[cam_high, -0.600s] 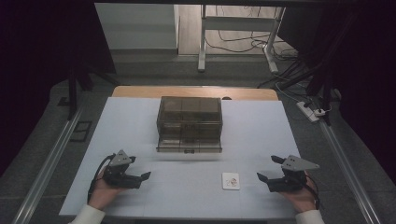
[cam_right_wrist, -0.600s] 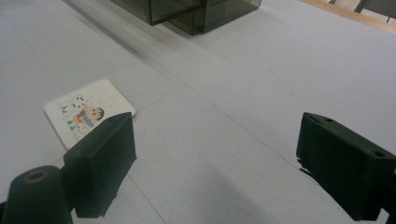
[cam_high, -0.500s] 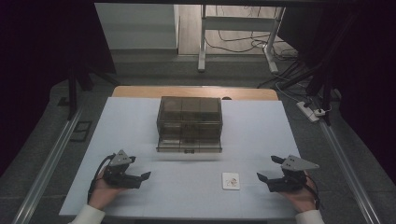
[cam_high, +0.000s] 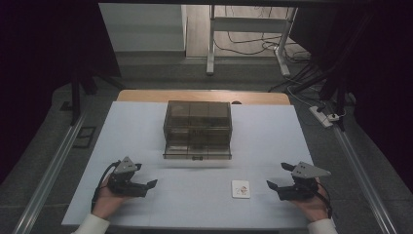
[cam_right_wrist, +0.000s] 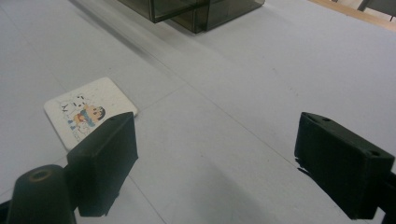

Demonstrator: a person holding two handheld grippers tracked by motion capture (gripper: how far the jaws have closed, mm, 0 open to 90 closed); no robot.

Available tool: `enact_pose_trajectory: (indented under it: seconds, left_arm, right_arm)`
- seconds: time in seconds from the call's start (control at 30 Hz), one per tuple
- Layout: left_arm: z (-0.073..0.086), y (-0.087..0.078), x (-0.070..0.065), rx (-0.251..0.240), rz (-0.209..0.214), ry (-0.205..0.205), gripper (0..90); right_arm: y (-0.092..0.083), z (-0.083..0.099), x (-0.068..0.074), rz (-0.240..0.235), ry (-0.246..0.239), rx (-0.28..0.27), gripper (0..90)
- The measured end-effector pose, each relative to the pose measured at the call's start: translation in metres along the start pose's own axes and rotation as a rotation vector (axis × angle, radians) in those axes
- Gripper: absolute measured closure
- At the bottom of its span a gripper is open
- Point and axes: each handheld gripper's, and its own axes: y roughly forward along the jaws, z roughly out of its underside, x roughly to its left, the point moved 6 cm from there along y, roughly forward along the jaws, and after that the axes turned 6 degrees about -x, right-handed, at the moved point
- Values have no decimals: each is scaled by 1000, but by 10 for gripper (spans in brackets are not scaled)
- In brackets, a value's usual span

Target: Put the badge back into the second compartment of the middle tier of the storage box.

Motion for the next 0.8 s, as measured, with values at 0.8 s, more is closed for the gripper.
enact_pose_trajectory:
  seconds: [0.8]
  left_arm:
    - [0,0,-1,2,4,4,114]
  right_arm:
    - [6,-20,8,-43,-11,-3,136]
